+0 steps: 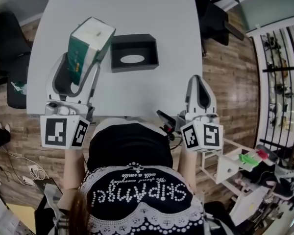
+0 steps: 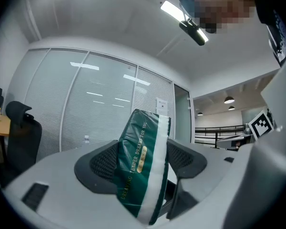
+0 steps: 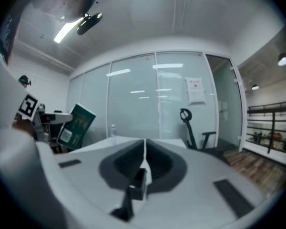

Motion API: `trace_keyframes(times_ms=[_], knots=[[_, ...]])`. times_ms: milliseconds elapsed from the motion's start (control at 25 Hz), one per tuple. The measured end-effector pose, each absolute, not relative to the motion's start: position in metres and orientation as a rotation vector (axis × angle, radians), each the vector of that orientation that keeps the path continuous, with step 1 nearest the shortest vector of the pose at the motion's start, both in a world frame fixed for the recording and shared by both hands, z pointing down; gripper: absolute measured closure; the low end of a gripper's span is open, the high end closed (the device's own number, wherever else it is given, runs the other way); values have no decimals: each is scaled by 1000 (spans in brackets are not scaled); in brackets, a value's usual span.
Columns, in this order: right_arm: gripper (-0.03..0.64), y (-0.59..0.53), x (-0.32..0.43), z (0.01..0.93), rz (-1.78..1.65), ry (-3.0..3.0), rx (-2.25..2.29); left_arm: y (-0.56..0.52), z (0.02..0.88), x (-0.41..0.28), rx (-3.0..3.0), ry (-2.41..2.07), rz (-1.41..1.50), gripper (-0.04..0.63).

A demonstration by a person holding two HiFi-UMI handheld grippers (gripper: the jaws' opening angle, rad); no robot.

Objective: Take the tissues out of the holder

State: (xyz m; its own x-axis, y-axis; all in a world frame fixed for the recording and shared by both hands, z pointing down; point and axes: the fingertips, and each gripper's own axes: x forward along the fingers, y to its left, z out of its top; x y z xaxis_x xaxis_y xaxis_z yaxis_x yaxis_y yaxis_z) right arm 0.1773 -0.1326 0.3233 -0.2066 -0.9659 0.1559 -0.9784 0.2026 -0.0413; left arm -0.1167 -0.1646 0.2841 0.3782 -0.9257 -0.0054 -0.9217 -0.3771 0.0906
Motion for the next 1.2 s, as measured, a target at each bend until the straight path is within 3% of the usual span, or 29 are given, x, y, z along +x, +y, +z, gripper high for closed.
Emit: trace_keyframes(times_ms=[400, 1200], knots=[[581, -105, 194, 307, 139, -2400, 1911, -109, 279, -125, 2459, -1832, -164, 247], [581, -62, 209, 321, 175, -2422, 1849, -34, 337, -123, 2295, -1876, -40, 247]])
